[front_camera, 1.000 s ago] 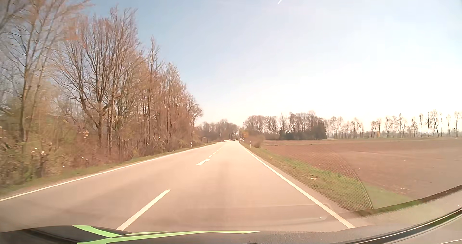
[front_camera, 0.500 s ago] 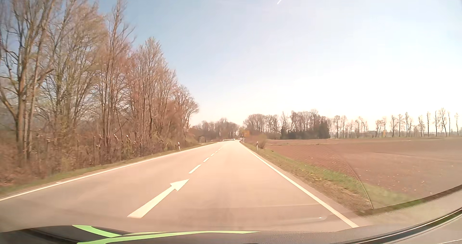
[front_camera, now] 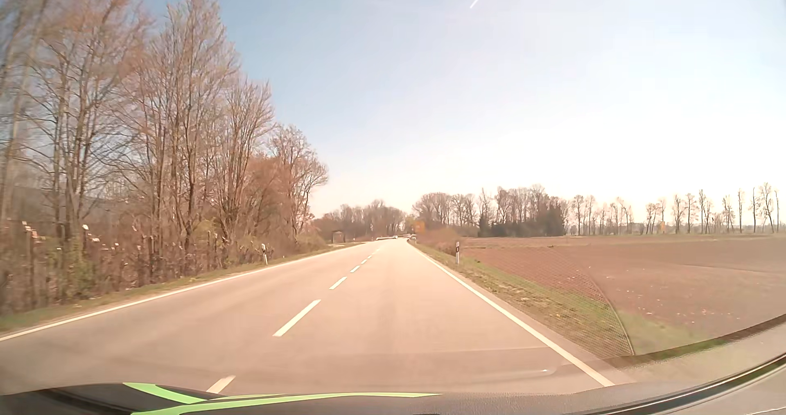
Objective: Follow the waypoints while adhering to traffic rules and regulations
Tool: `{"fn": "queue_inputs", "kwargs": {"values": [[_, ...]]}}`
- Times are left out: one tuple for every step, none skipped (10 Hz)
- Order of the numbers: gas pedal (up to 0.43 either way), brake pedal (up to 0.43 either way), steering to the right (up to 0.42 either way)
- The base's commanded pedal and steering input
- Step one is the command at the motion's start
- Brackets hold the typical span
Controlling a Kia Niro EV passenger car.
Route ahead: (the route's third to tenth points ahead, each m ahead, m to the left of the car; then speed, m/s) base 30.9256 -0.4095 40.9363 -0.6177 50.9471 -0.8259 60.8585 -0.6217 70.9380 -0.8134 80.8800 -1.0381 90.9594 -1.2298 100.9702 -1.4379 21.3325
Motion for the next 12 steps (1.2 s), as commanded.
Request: {"fn": "queue_inputs", "kwargs": {"values": [[0.0, 0.0, 0.002], [0.0, 0.0, 0.002], [0.0, 0.0, 0.002], [0.0, 0.0, 0.002], [0.0, 0.0, 0.001], [0.0, 0.0, 0.002], [0.0, 0.006, 0.001], [0.0, 0.006, 0.001], [0.0, 0.024, 0.002], [0.0, 0.037, 0.001], [0.0, 0.043, 0.002], [0.0, 0.043, 0.002]]}}
